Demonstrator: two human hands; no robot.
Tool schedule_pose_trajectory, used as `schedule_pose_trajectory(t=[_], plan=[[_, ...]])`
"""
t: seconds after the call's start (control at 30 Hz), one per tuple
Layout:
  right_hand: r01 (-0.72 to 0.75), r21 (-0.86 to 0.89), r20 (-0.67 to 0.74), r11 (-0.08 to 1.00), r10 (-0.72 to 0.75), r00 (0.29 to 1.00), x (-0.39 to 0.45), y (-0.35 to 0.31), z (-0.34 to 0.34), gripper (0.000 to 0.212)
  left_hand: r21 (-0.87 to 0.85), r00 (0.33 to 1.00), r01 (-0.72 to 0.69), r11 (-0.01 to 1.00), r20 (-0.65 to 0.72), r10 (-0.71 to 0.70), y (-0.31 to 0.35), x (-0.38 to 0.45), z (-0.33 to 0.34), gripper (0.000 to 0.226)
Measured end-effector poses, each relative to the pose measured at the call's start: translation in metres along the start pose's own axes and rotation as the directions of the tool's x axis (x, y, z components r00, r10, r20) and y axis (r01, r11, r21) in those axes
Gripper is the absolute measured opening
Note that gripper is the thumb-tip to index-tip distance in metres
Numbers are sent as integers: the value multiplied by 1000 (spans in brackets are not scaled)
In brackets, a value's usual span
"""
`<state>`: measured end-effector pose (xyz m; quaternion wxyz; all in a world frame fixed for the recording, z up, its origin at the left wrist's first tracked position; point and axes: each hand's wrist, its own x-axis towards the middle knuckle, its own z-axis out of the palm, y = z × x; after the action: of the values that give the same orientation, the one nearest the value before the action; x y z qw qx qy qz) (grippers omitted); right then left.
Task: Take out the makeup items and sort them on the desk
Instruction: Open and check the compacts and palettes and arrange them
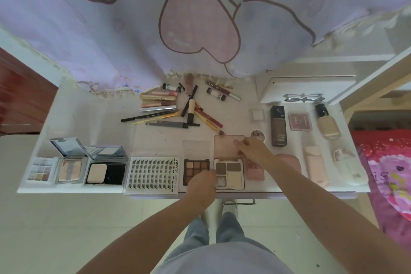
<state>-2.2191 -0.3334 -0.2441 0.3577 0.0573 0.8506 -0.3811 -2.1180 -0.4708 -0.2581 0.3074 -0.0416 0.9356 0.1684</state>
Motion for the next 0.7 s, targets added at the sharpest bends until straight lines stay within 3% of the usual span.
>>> schedule_pose_trajectory(t=[0.13,0.33,0.47,0.57,0.67,0.7], plan=[[21,-89,11,996,-20,1000,-3,1,-1,29,39,1000,-14,999,19,14,-1,-1,-1,26],[143,-334,-47,932,-168,985,-18,15,-20,37,54,999,-47,997,11,47,-1,-3,-8,25],[282,-735,122,617,-288,950,-32,47,-22,56,53,995,-72,996,-65,75,-5,-5,-15,31],[357,-782,204,511,-332,921,-39,65,-9,64,32,989,-79,996,-121,82,-8,-7,-18,33],[362,-770,155,525,-396,905,-38,70,-6,64,-3,985,-123,992,-121,122,-9,-7,-23,36],[357,-734,144,578,-381,913,-41,66,-8,60,-27,984,-140,990,-116,136,-9,-7,-26,37]])
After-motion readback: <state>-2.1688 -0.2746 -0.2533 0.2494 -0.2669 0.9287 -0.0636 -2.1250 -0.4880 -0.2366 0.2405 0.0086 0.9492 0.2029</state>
